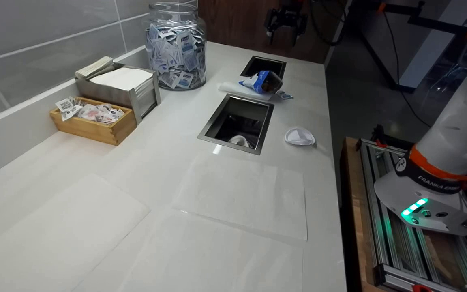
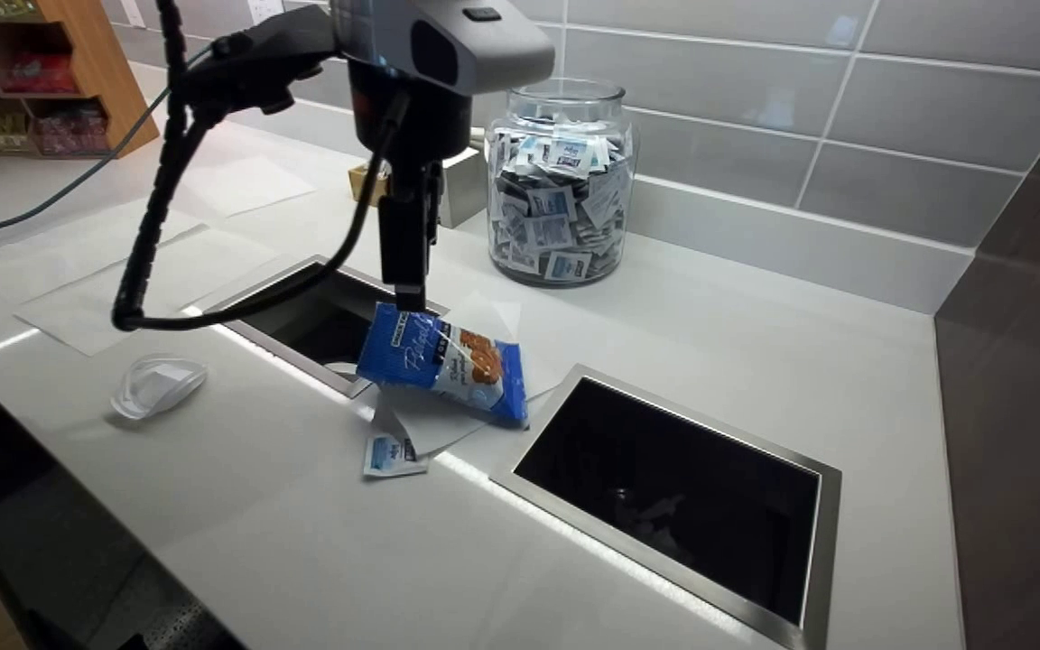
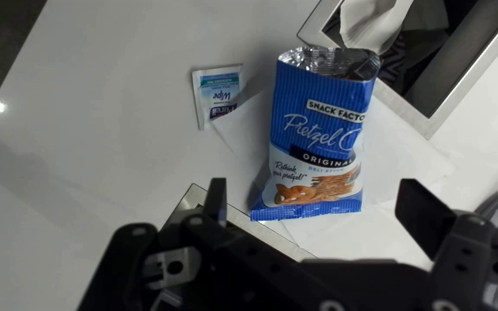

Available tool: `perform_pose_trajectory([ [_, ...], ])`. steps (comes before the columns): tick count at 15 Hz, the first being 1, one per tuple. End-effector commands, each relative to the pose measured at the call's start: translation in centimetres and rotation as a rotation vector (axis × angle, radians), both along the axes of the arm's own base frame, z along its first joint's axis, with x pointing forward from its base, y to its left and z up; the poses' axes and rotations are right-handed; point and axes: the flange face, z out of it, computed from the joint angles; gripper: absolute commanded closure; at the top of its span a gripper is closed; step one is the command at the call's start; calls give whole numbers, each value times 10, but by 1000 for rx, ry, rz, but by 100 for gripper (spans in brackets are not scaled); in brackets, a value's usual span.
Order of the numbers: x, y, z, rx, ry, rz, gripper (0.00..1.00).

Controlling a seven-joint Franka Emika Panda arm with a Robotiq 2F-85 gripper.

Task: Empty the blue packet into the garbage shoot

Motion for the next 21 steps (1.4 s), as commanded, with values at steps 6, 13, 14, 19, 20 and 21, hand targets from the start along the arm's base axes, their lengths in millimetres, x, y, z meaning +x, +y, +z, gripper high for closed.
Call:
perform_pose_trajectory([
  [6, 64, -12, -39, 71, 166, -35, 0],
  [13, 86, -5, -83, 141, 230, -20, 0],
  [14, 87, -6, -90, 142, 240, -21, 0],
  [19, 91, -12, -118, 168, 281, -25, 0],
  [20, 92, -13, -122, 169, 286, -25, 0],
  [21, 92, -14, -126, 170, 289, -26, 0],
])
